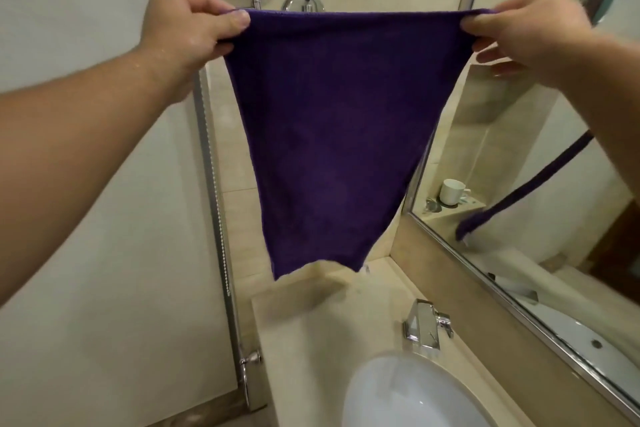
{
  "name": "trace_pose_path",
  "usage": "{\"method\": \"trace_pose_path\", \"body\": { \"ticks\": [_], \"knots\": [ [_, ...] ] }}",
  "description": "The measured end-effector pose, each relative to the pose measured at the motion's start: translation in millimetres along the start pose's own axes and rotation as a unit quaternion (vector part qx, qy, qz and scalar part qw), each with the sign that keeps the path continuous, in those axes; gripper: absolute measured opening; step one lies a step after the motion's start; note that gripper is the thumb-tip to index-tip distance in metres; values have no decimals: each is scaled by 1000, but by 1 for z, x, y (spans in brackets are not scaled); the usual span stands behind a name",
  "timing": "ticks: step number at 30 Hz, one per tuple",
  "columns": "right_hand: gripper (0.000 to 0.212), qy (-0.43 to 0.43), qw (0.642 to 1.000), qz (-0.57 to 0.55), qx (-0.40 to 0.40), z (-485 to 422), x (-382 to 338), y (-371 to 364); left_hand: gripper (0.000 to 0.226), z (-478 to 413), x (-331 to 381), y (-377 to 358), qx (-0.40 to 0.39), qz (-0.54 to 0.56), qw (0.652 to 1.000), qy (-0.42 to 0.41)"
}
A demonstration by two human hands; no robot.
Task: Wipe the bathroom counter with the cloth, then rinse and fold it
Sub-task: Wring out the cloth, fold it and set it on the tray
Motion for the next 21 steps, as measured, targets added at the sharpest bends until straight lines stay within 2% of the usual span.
{"method": "trace_pose_path", "body": {
  "ticks": [3, 6, 9, 13, 15, 18, 21],
  "knots": [
    [30, -5, 1000, 21, -19, 15, 3, 9, 13, 16, 0, 3, -11, 1, 1000, 14],
    [27, -42, 989, 93, -111, 42, 36, -1, 11, 44, -30, 5, -48, -27, 996, 69],
    [25, -75, 957, 181, -216, 80, 88, -21, 8, 89, -86, 6, -100, -86, 978, 162],
    [25, -125, 915, 231, -306, 125, 155, -45, 12, 153, -151, 5, -144, -105, 949, 260],
    [27, -150, 882, 263, -362, 147, 184, -52, 12, 185, -177, 6, -185, -121, 927, 303],
    [28, -186, 822, 300, -448, 183, 217, -56, 9, 231, -213, 11, -276, -167, 874, 364],
    [26, -199, 786, 314, -494, 206, 238, -62, 12, 264, -235, 14, -332, -181, 830, 411]
  ]
}}
Point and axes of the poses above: each hand's wrist, its own z-axis away from the middle knuckle, its own y-axis out of the back of the hand, x = y × z, the point moved 10 cm from there along -z, towards the middle knuckle, and after that the axes turned 11 degrees about x, right-handed, at the moved point
